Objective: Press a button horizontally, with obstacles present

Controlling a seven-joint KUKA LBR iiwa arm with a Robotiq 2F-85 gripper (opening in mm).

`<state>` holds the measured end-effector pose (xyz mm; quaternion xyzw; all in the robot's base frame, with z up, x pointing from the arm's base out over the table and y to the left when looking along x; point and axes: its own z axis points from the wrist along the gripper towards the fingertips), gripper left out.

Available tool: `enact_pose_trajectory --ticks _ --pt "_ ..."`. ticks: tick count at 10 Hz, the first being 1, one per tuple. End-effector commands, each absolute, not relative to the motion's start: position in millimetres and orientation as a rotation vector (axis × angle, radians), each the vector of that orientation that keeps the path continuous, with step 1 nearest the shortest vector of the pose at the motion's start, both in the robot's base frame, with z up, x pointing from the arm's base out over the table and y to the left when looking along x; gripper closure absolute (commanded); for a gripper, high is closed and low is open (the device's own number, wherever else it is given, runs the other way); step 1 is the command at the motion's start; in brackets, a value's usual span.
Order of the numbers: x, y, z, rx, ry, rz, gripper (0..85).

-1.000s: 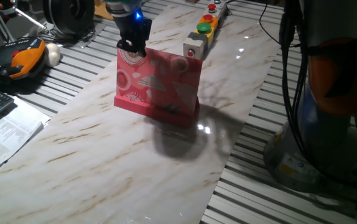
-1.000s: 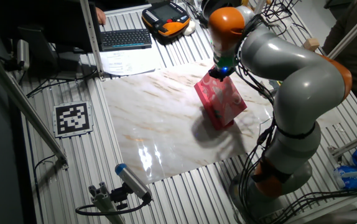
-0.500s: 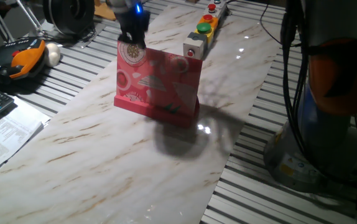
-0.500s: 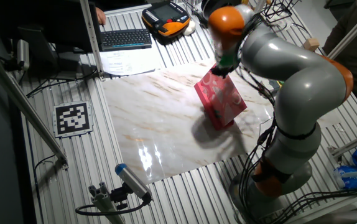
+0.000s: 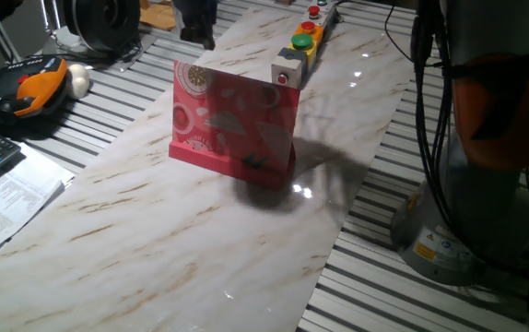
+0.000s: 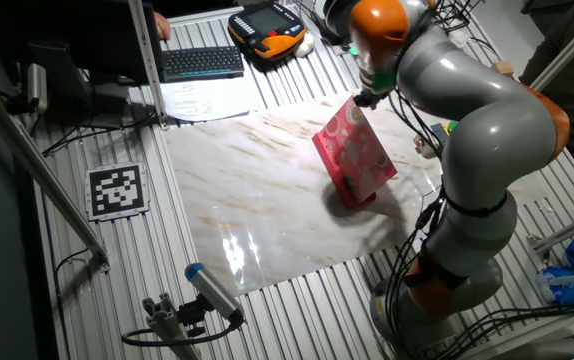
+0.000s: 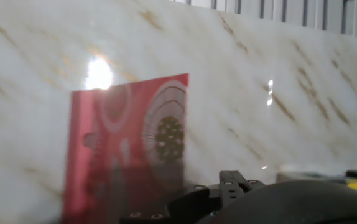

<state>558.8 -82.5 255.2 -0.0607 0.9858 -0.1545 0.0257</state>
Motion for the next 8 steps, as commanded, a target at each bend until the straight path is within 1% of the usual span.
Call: enact_pose_trajectory --ticks 1,2,6,8 --pt "559 -181 250 -0.313 3.011 -0.528 85.0" --pt "558 -194 241 -0.343 3.004 -0.550 85.0" --pt "554 -237 187 -0.405 2.951 -0.457 85.0" --pt "553 -255 167 -0.429 2.964 -0.456 85.0"
